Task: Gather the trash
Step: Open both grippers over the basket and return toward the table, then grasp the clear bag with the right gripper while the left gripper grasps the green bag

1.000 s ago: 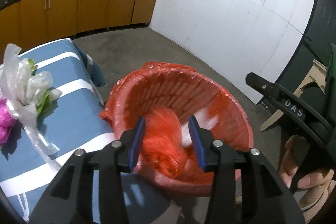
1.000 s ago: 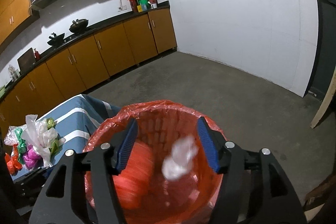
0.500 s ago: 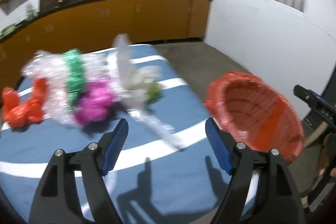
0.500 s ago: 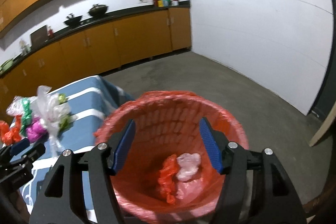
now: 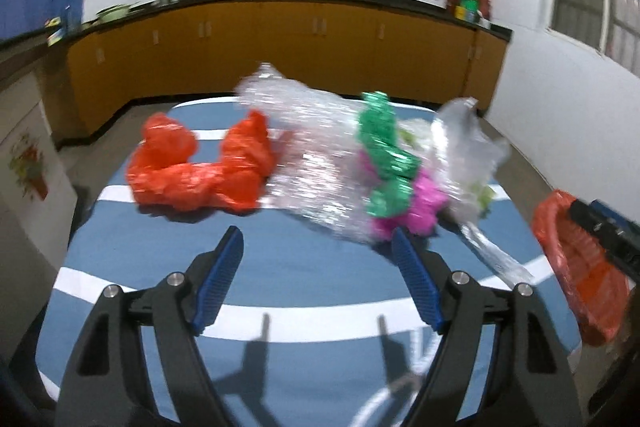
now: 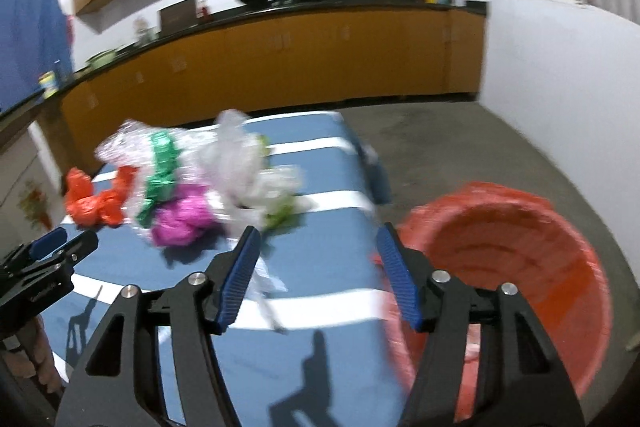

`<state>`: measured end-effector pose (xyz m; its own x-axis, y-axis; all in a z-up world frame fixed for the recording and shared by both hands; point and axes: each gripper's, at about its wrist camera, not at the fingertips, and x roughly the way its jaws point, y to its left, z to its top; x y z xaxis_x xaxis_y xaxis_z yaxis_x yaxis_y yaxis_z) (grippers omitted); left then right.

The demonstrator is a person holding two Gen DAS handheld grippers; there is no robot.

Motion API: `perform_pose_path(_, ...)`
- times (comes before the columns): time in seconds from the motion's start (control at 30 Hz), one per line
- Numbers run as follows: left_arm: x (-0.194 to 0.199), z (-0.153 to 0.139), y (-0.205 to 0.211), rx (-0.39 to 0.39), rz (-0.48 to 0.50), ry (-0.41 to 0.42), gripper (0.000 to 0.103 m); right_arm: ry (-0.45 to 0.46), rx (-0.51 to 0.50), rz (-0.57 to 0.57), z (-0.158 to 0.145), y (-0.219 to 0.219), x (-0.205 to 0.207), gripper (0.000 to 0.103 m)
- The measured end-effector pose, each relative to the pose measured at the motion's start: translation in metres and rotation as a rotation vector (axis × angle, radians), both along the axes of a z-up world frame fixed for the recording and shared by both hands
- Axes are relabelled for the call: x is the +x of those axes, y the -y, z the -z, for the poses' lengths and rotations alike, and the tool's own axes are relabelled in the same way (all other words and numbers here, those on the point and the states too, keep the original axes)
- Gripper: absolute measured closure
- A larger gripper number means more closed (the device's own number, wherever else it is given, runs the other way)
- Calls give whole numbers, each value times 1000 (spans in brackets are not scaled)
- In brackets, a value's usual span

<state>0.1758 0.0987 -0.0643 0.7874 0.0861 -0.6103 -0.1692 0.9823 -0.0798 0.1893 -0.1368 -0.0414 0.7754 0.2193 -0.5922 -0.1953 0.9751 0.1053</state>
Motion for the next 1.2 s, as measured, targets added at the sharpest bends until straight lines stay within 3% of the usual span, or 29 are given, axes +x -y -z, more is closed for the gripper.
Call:
perform_pose_path(0.13, -8, -2, -23, -13, -50, 21, 28, -60, 4, -79, 17, -34, 26, 54)
perform_pose_path(0.5, -8, -2, -59, -32, -126, 37, 28, -106, -91, -143, 42, -77, 64, 54)
perform_pose_path(0.57, -6, -1, -61, -33, -125, 39, 28, -119, -105, -151, 44, -79, 68, 61)
perform_pose_path(0.63, -3, -1, -60, -38, -120, 40, 28, -139, -103, -163, 46, -79, 71, 75)
perform_pose_path(0.7, 1, -1, -60, -47, -115, 41, 28, -151, -94, -172, 47, -77, 71, 86)
perform_pose_path(0.8, 8, -2, -55, -76, -94, 41, 28, -152, -81, -174, 45, -74, 67, 93)
perform_pose_path(0.97, 25, -5, -32, -93, -10, 45, 28, -126, -42, -186, 33, -62, 42, 94)
perform_pose_path(1.2, 58, -5, 8, -132, 103, 9, 37, -110, 22, -149, 26, -33, 5, 94)
